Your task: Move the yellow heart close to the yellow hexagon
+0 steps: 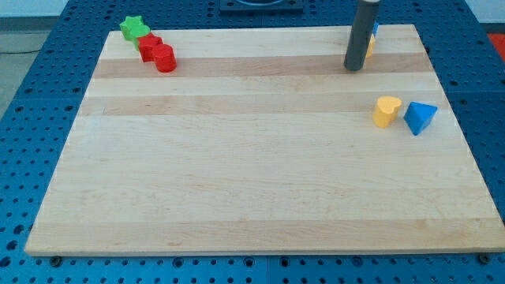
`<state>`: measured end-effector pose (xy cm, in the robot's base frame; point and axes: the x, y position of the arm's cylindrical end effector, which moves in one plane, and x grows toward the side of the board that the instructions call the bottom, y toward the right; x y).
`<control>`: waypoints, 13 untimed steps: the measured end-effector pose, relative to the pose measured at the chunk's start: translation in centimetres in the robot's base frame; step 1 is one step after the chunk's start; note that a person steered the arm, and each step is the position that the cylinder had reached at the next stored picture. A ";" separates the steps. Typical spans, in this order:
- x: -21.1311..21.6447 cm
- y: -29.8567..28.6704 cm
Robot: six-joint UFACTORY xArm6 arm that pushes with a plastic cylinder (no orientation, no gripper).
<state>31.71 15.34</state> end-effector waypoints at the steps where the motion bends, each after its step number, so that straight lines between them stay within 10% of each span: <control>1: 4.0 -0.8; 4: 14.8 4.1; 13: 4.5 5.6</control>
<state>36.24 20.89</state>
